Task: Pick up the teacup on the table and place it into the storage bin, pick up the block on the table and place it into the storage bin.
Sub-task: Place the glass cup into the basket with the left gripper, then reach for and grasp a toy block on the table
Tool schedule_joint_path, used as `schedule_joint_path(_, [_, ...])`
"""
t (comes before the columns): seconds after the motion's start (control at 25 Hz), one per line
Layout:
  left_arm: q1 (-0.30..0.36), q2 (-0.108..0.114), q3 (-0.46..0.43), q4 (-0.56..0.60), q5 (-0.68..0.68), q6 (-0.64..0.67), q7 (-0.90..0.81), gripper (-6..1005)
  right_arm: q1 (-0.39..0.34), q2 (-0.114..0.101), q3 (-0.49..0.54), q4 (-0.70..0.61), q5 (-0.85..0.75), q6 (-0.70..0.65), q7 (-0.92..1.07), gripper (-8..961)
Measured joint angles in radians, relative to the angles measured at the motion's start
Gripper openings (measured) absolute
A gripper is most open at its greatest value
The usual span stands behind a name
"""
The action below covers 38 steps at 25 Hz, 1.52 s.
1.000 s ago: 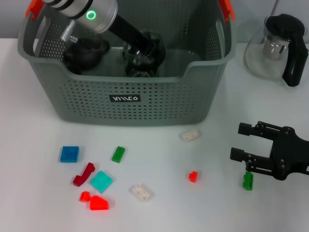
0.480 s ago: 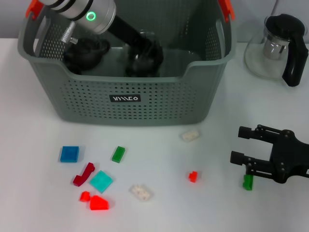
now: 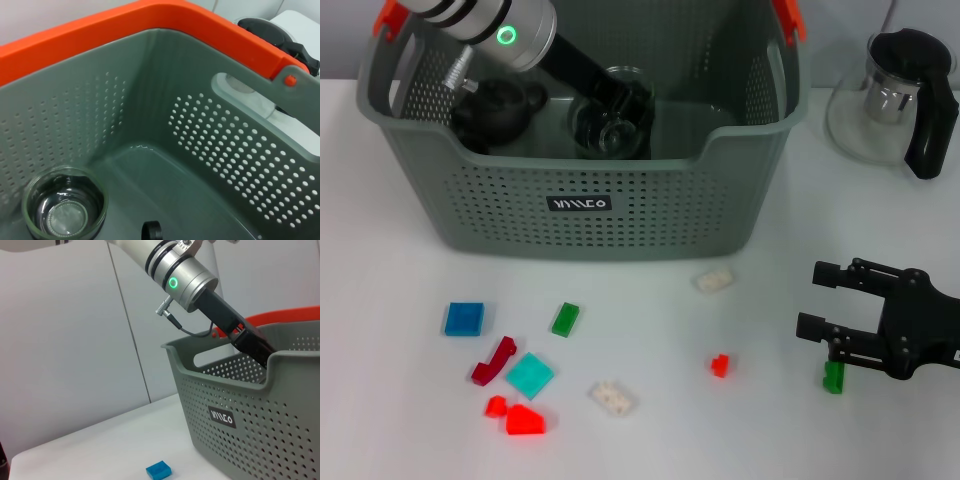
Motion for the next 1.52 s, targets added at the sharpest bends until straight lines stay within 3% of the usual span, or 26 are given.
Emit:
schedule_joint_path(0.32, [0.002, -0.005, -0.003, 0.028, -0.009, 0.031, 0.0, 360, -0.001, -0.001, 0.0, 0.0, 0.0, -0.005, 0.0, 766])
schedule_joint_path(0.52, [0.026, -0.021, -0.006, 0.14, -0.005, 0.111, -0.02, 379, -0.002, -0.002, 0.0, 0.0, 0.0, -0.006, 0.0, 767])
schedule_joint_path(0.8, [0.09, -0.026, -0.01, 0.32, -0.003, 0.209, -0.063, 406, -0.001, -0.004, 0.0, 0.0, 0.0, -0.007, 0.0, 764])
schedule_joint_path(0.88, [0.128, -0.034, -0.021, 0.404, -0.038, 0.236, -0.06, 491, 0.002, -0.004, 0.0, 0.0, 0.0, -0.007, 0.0, 763])
schedule_joint_path(1.0, [0.204, -0.047, -0.068, 0.514, -0.179, 0.282, -0.004, 618, 0.005, -0.004, 0.0, 0.0, 0.0, -0.005, 0.0, 762])
schedule_joint_path(1.08, [0.264, -0.049, -0.128, 0.533, -0.363, 0.327, 0.098, 681, 0.006, -0.002, 0.0, 0.0, 0.0, 0.0, 0.0, 761])
schedule_joint_path(1.16, [0.313, -0.047, -0.187, 0.491, -0.559, 0.381, 0.218, 713, 0.007, 0.0, 0.0, 0.0, 0.002, 0.001, 0.0, 761])
schedule_joint_path(1.2, [0.352, -0.045, -0.248, 0.403, -0.725, 0.45, 0.347, 712, 0.006, 0.0, 0.0, 0.0, 0.004, 0.001, 0.0, 761])
schedule_joint_path(1.4, [0.427, -0.053, -0.375, 0.228, -0.878, 0.621, 0.564, 710, 0.005, 0.0, 0.001, 0.0, 0.005, -0.007, 0.0, 760])
schedule_joint_path(1.52, [0.512, -0.084, -0.397, 0.222, -0.836, 0.674, 0.693, 709, 0.003, 0.001, 0.001, 0.0, 0.006, -0.007, -0.001, 760])
